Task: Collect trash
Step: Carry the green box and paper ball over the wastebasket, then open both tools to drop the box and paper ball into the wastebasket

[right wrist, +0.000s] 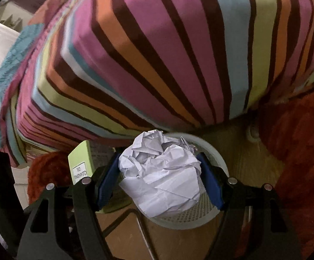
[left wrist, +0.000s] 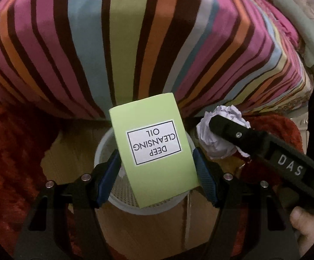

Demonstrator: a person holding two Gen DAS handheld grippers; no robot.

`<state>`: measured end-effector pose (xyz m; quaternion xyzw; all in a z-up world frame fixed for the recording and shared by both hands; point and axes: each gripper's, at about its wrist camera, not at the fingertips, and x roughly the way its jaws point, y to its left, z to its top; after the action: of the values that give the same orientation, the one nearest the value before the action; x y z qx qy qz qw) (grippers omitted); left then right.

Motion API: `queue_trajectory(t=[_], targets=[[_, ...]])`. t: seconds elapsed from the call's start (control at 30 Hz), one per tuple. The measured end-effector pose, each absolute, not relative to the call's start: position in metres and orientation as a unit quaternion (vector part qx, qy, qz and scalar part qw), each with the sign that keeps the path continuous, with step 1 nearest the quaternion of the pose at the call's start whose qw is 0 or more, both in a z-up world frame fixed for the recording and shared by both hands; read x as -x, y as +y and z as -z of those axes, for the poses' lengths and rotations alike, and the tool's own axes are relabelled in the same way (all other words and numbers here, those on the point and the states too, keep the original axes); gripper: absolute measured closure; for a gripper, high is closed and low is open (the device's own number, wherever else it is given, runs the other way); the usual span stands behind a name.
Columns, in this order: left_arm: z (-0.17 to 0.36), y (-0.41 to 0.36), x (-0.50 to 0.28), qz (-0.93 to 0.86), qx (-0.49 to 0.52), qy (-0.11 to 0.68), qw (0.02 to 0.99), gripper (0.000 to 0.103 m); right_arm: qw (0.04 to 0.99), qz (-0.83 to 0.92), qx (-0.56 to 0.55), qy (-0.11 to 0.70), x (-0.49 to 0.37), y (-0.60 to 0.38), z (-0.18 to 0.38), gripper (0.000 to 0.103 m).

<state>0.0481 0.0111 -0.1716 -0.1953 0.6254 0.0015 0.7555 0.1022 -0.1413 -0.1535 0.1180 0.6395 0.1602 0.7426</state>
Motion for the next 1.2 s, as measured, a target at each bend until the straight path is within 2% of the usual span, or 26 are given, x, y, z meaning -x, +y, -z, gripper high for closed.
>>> queue_trajectory(t=[0.6,1.2], targets=[[0.223,0.008,-0.056,-0.015,0.210,0.691,0.691,0.036,0.668,-0.114,-0.148,0.721,-0.106,-0.145,0.209,0.035],[0.253,-0.002,-0.062,-0.014,0.203,0.731,0.651,0.037,0.635,-0.092,-0.118,0.758,-0.106,-0.125,0.247,0.035]])
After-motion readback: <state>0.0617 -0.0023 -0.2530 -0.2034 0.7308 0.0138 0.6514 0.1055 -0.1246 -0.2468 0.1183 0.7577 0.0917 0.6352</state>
